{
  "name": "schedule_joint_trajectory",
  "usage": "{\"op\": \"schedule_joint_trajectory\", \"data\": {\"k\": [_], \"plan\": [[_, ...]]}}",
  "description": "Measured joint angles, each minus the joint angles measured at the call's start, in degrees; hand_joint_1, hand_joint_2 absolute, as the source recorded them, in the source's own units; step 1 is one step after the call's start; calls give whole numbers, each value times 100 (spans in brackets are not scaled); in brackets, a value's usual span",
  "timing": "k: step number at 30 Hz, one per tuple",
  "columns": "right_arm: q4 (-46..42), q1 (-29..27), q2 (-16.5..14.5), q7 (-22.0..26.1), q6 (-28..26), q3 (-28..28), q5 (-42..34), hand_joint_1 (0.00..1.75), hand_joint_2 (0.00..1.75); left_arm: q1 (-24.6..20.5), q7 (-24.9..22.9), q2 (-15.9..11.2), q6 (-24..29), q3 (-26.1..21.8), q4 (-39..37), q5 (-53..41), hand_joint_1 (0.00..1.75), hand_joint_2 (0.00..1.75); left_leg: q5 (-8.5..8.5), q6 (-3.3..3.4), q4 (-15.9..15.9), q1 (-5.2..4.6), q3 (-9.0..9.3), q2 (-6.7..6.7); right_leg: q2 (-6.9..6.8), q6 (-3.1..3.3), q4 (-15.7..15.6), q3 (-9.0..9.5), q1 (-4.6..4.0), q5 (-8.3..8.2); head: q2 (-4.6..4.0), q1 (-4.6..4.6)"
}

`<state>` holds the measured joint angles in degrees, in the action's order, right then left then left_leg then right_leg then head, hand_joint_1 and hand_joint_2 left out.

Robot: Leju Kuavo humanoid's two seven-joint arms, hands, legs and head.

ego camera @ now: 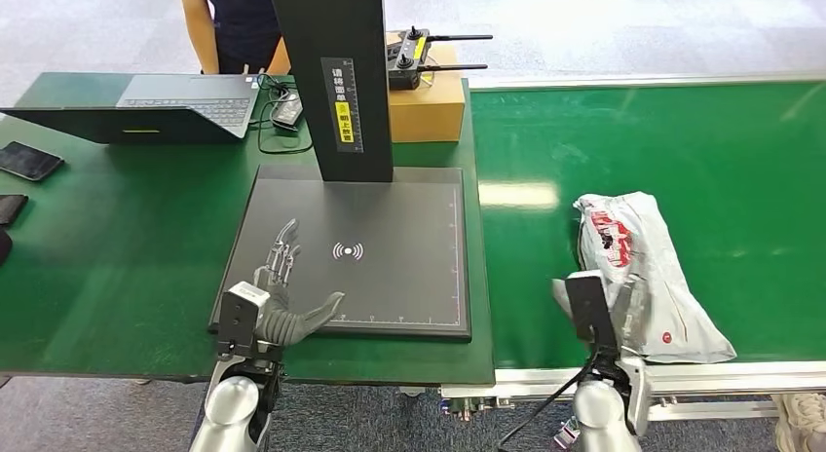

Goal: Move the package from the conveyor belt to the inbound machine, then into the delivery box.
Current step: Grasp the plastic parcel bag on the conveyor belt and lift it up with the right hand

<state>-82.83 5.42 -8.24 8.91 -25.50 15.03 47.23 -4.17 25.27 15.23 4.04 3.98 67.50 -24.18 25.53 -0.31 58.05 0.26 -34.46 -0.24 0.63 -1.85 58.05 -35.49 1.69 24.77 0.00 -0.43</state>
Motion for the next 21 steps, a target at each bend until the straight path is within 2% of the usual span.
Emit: {"op": "schedule_joint_trajectory", "data": {"k": [1, 2, 6, 12, 21], "plan": [[187, 45, 75, -240, -275, 307, 437, 0, 175, 45, -24, 0, 6, -8, 50, -12, 0, 175, 1, 3, 0, -1, -3, -10, -10, -4, 0, 4, 1, 3, 0, 2], [350, 82, 145, -278, -405, 607, 690, 0, 175, 84, -43, 0, 9, -18, 96, -24, 0, 175, 2, 5, 0, -2, -6, -18, -19, -8, 0, 7, 3, 4, 0, 4], [675, 163, 221, -2, -467, 1252, 1036, 0, 175, 135, -66, 0, 4, -42, 195, -48, 0, 175, 6, 9, 1, -5, -1, -11, -13, -9, -2, 6, 4, 4, 0, 1], [822, 199, 205, -24, -465, 1608, 1153, 0, 175, 137, -77, 0, -23, -42, 210, -56, 0, 175, 5, 7, -2, -3, 0, -16, -20, -10, -1, 6, -1, 9, 0, 0], [903, 200, 203, -24, -440, 1791, 1153, 0, 175, 136, -79, 0, -56, -41, 210, -67, 0, 175, 5, 8, -1, -3, 0, -16, -19, -10, -1, 7, 2, 9, 0, 1]]}}
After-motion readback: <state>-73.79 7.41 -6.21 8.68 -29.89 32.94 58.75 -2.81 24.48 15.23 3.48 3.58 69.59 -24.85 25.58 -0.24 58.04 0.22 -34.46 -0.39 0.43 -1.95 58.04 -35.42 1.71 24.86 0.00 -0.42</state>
